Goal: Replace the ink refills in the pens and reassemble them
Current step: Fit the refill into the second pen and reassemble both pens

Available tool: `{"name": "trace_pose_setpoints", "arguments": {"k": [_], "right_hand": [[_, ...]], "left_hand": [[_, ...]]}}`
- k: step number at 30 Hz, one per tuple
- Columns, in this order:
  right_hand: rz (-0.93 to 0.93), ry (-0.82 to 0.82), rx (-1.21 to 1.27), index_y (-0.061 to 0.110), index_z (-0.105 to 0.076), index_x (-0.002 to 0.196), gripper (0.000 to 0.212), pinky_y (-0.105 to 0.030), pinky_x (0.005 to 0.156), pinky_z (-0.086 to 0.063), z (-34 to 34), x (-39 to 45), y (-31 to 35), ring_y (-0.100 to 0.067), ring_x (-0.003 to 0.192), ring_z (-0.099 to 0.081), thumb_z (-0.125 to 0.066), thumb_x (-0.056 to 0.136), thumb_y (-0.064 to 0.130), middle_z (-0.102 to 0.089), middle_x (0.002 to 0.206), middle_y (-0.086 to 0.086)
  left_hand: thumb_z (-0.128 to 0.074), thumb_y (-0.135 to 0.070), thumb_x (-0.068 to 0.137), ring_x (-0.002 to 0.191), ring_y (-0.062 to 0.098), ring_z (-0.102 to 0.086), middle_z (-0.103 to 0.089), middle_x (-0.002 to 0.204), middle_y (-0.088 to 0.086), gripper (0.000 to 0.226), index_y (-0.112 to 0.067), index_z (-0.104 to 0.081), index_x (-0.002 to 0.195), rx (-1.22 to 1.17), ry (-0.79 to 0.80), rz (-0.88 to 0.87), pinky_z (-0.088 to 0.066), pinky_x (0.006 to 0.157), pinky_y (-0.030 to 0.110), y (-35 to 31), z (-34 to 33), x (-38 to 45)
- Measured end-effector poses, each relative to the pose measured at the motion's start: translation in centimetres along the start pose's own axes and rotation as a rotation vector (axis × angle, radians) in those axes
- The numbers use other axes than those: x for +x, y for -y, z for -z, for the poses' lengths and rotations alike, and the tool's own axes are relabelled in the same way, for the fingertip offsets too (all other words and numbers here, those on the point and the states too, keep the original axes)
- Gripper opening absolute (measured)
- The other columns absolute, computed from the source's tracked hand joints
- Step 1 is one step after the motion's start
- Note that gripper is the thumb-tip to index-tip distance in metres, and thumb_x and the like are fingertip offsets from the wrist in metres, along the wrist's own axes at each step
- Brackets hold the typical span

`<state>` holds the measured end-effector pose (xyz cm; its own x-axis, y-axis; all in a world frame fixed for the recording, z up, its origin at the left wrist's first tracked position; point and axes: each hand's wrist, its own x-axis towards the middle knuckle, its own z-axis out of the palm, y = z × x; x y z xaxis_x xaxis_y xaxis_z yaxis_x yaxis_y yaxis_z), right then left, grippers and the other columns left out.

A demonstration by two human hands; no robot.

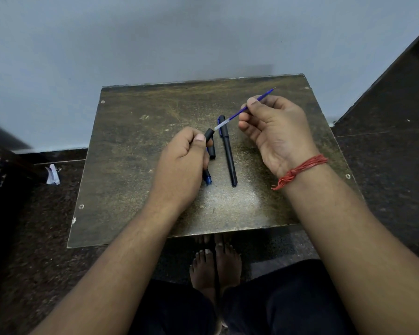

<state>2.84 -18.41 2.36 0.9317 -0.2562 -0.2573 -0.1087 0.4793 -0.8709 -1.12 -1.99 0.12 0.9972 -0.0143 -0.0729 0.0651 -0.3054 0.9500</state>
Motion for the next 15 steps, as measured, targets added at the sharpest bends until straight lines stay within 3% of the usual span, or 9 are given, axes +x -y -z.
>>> {"name": "trace_pose_setpoints", "arguments": {"k": [4, 8, 12, 15], "right_hand": [[0.066, 0.034, -0.108, 0.006, -0.059, 0.089, 0.01, -0.026, 0.059, -0.057, -0.2, -0.2, -0.1, -0.014, 0.057, -0.064, -0.063, 0.094, -0.002, -0.067, 0.068, -0.006], [0.103, 0.116, -0.197, 0.006, -0.061, 0.094, 0.01, -0.025, 0.058, -0.054, -0.4, -0.4, -0.2, -0.014, 0.062, -0.065, -0.064, 0.092, -0.003, -0.07, 0.078, -0.01], [0.11, 0.256, -0.45, 0.012, -0.066, 0.092, 0.012, -0.02, 0.056, -0.046, -0.6, -0.9, -0.5, -0.015, 0.075, -0.066, -0.07, 0.088, 0.001, -0.075, 0.088, -0.017], [0.097, 0.331, -0.538, 0.01, -0.068, 0.096, 0.01, -0.019, 0.057, -0.044, -0.7, -1.1, -0.9, -0.002, 0.065, -0.064, -0.072, 0.088, 0.006, -0.07, 0.079, -0.003]], "left_hand": [[-0.042, -0.027, 0.109, 0.046, 0.002, -0.04, -0.052, 0.061, -0.008, 0.031, -0.009, -0.062, 0.094, -0.005, 0.001, -0.004, -0.032, 0.051, 0.023, 0.0, -0.1, 0.0], [-0.042, -0.026, 0.109, 0.046, 0.002, -0.04, -0.052, 0.059, -0.009, 0.031, -0.008, -0.062, 0.093, -0.006, 0.001, -0.012, -0.032, 0.049, 0.019, 0.0, -0.2, 0.0], [-0.042, -0.025, 0.109, 0.047, 0.001, -0.04, -0.051, 0.061, -0.008, 0.031, -0.005, -0.061, 0.093, -0.006, -0.001, -0.029, -0.032, 0.048, 0.017, -0.1, -0.1, 0.0], [-0.042, -0.024, 0.109, 0.047, 0.001, -0.041, -0.052, 0.062, -0.007, 0.032, -0.008, -0.057, 0.085, 0.011, -0.018, -0.058, -0.033, 0.048, 0.016, -0.3, -0.1, -0.1]]}}
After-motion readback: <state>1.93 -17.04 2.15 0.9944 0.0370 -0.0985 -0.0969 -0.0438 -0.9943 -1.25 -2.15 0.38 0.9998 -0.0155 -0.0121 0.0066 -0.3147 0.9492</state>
